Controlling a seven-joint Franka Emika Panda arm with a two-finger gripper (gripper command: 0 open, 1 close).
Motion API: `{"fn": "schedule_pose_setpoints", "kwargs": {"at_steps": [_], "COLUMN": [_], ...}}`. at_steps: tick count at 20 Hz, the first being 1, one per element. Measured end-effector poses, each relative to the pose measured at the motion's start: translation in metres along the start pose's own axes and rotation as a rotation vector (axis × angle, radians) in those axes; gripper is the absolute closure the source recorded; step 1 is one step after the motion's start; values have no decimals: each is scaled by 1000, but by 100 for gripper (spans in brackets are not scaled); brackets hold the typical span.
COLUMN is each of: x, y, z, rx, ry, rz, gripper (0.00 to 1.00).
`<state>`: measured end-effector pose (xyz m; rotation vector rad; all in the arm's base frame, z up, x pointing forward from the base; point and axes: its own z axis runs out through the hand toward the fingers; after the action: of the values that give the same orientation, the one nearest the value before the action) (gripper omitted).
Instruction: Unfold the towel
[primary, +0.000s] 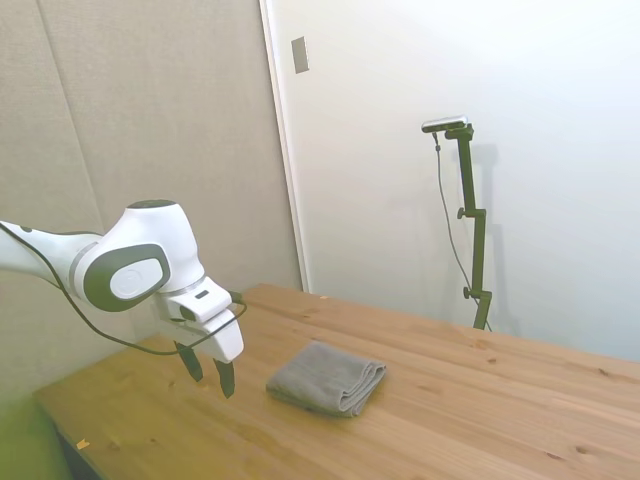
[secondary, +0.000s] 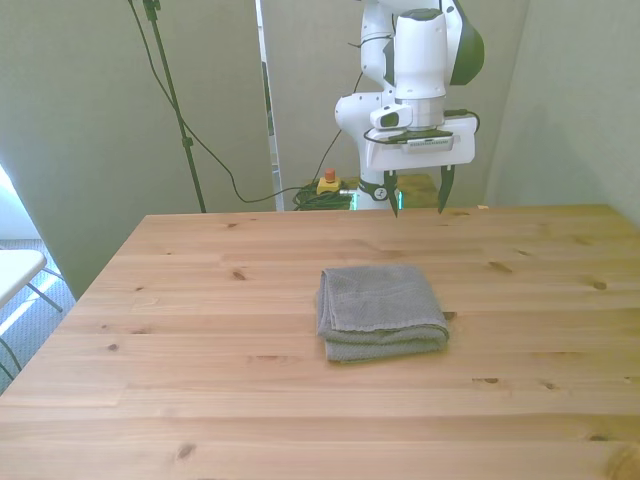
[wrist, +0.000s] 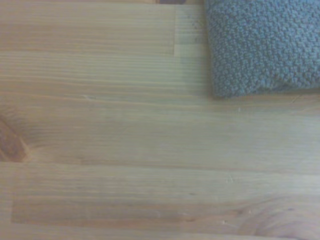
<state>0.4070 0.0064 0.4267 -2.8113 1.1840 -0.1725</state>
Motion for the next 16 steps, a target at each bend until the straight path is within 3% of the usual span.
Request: {"fn": "schedule_pose_setpoints", "kwargs": {"at_steps": [5, 10, 16], "x": [26, 141, 241], "y": [13, 62, 104], "z": [6, 9, 34], "rx": [-3, 20, 100], "ry": [-9, -24, -150], "rz": [56, 193, 264], "gripper": [0, 0, 0]}}
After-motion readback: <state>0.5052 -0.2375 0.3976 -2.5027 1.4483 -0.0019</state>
